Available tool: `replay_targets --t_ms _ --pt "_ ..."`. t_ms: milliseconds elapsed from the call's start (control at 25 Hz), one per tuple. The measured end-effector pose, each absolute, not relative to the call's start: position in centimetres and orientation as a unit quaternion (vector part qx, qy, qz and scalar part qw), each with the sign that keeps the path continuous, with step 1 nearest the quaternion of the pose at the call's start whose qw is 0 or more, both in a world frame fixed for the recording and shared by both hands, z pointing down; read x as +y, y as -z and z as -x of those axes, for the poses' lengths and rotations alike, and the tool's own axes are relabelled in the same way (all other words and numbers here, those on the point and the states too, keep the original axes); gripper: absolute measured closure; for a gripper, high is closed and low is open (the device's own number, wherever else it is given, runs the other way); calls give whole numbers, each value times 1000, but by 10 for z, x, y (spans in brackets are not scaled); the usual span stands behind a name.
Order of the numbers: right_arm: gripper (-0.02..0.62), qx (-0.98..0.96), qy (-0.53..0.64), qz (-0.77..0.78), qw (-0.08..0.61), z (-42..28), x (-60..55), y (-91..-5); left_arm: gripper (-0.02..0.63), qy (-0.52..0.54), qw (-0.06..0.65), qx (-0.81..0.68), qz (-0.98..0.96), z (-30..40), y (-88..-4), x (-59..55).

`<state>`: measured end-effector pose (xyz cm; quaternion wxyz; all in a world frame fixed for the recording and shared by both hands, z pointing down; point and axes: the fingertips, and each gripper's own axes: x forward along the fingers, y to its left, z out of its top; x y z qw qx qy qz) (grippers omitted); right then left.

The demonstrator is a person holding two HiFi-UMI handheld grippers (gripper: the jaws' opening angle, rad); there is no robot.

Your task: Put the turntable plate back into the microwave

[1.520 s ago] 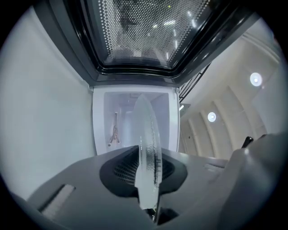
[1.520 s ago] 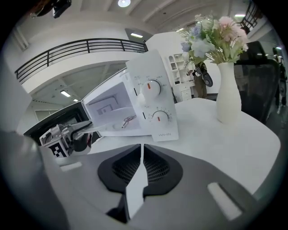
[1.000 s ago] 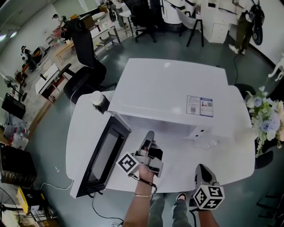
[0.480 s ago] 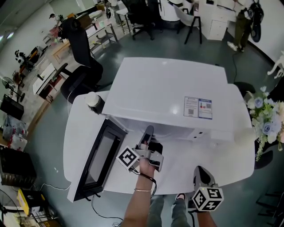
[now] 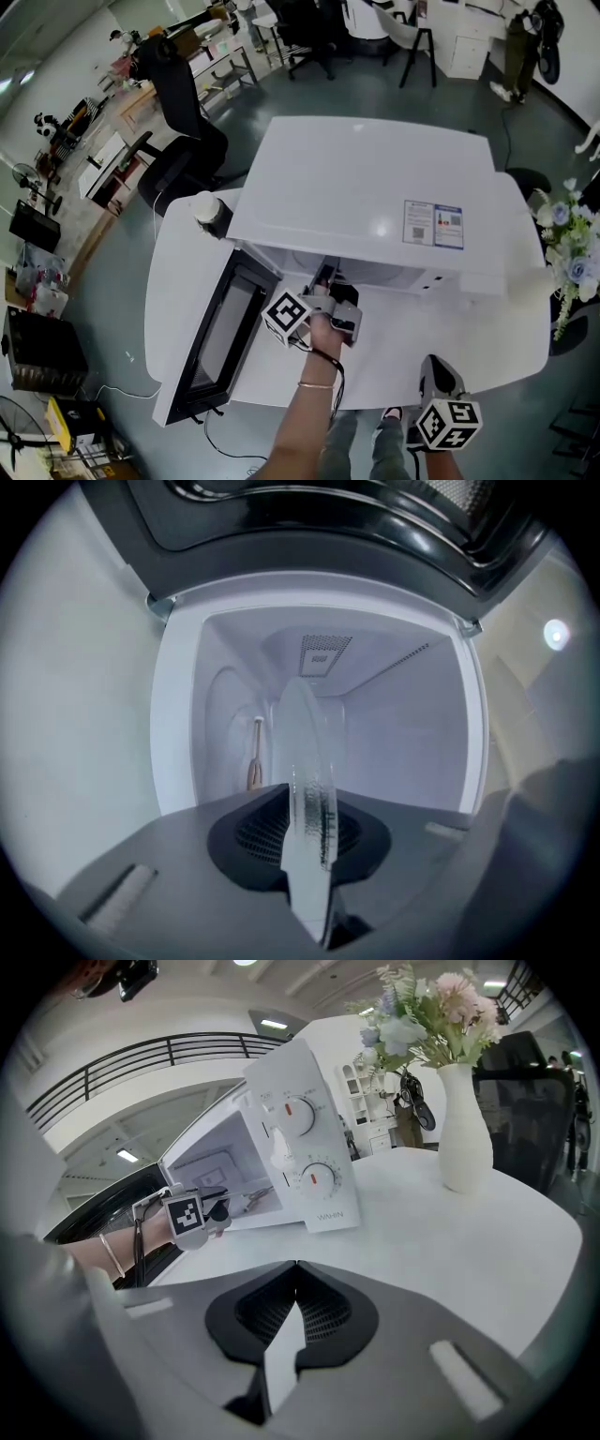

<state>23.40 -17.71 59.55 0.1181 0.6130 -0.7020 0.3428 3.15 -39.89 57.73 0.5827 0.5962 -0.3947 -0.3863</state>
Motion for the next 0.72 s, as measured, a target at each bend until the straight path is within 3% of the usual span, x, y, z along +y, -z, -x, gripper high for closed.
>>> replay_targets --t_ms 720 --pt "584 -701 -351 -611 109 -235 -178 -593 574 360 589 -422 -587 -36 -582 -424"
